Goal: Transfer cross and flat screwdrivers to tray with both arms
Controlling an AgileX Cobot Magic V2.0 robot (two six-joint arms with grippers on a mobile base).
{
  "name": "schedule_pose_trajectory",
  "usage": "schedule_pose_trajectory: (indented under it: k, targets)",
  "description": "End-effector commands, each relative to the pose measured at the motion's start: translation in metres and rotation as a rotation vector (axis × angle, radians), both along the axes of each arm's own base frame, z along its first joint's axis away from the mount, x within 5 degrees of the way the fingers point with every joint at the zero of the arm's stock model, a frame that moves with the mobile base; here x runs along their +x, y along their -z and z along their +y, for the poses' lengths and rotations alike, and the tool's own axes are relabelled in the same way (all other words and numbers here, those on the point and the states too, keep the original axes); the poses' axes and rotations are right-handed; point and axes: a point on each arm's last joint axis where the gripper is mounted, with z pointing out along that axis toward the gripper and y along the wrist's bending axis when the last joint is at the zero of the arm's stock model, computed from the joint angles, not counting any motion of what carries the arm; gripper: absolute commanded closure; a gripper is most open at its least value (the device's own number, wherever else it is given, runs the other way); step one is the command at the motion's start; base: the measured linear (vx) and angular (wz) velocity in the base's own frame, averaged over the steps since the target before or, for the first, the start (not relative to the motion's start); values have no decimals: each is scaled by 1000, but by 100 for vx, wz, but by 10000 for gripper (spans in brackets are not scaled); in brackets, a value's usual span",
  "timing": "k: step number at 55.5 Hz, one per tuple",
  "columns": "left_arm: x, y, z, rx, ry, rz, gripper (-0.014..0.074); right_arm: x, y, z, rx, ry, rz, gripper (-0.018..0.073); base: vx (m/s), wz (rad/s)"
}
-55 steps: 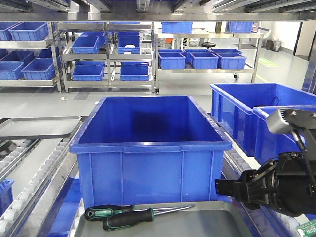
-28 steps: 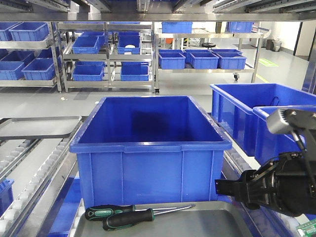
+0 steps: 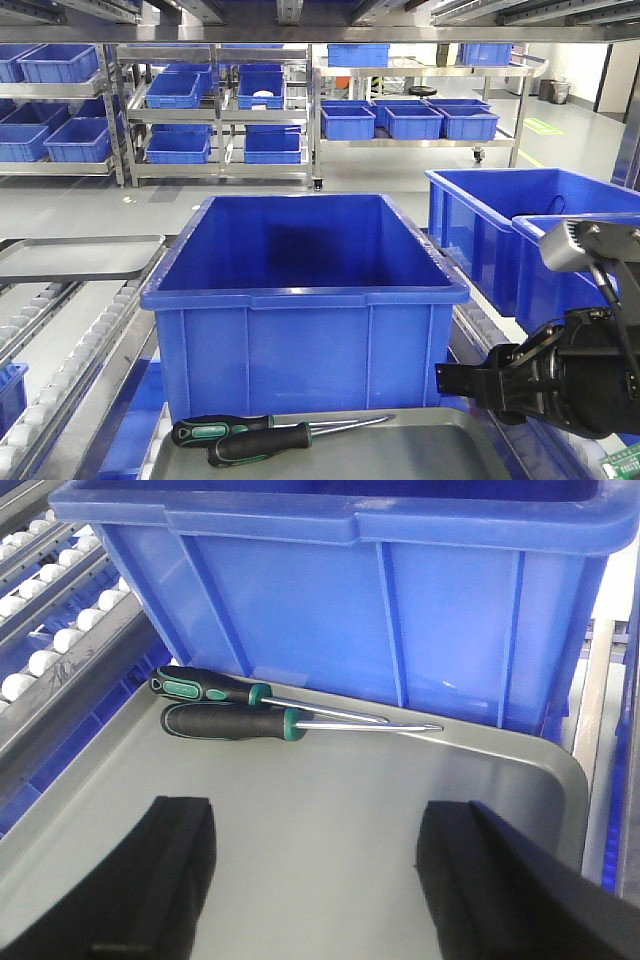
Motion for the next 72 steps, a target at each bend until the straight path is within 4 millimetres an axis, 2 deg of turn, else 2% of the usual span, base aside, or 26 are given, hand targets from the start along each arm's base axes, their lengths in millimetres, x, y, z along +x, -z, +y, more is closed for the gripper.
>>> schedule_pose_trajectory:
  k: [1,9,15,23,28,34,35,50,54,72]
  targets:
    - [-1,-15,0,-11,-6,-102,602,-1,-20,-2,36,22,-103,47,0,0]
    - [-1,-15,0,-11,-6,-102,602,0,-20,-5,1,27,-118,58,0,0]
    - [-1,-15,0,-11,-6,-102,602,-3,-19,-8,-23,22,-100,101,0,0]
    - [-1,-15,0,-11,-6,-102,602,-29,-23,-22,-41,78,-149,221,0,0]
    - [-1,-15,0,-11,-6,-102,602,-52,-12,-38,-11,165,-204,305,0,0]
    - [-1,-15,0,-11,-6,-102,602,-88,17,-59,-8,283,-294,407,0,0]
    - [-1,-15,0,-11,-6,-102,602,-146,110,-85,-219,433,-486,573,0,0]
    - [-1,-15,0,-11,-6,-102,602,-160,170,-87,-100,493,-684,570,0,0]
    - [-1,-16,0,-11,-6,-106,602,-160,173,-87,-117,490,-621,570,0,0]
    - [-1,-15,0,-11,-6,-105,602,-160,174,-87,-116,490,-619,570,0,0]
